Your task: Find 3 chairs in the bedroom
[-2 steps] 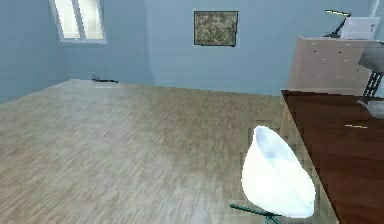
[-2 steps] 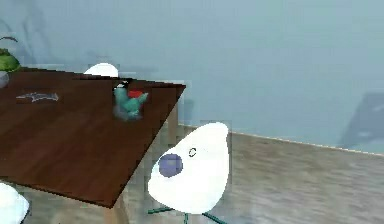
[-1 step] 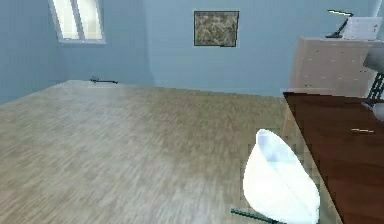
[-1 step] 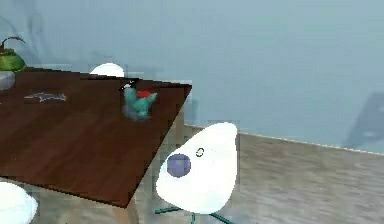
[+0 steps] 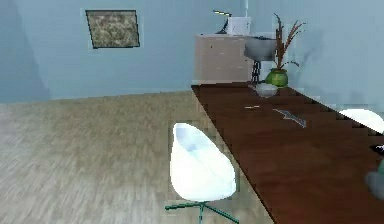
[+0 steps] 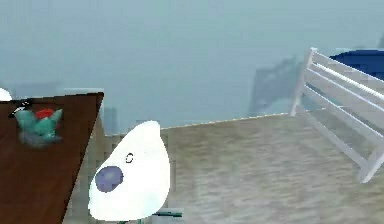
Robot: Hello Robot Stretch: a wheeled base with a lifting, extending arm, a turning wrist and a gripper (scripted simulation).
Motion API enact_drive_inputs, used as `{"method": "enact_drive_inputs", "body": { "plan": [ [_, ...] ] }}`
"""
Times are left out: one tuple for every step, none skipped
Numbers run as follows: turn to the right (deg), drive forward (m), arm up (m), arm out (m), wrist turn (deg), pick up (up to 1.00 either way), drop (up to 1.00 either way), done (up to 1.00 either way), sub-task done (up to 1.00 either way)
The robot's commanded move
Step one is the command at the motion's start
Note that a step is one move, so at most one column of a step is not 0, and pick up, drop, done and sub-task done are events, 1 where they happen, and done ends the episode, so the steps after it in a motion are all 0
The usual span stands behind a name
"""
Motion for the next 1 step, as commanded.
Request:
{"method": "enact_drive_inputs", "body": {
  "plan": [
    [0.0,0.0,0.0,0.0,0.0,0.0,0.0,1.0,0.0]
  ]
}}
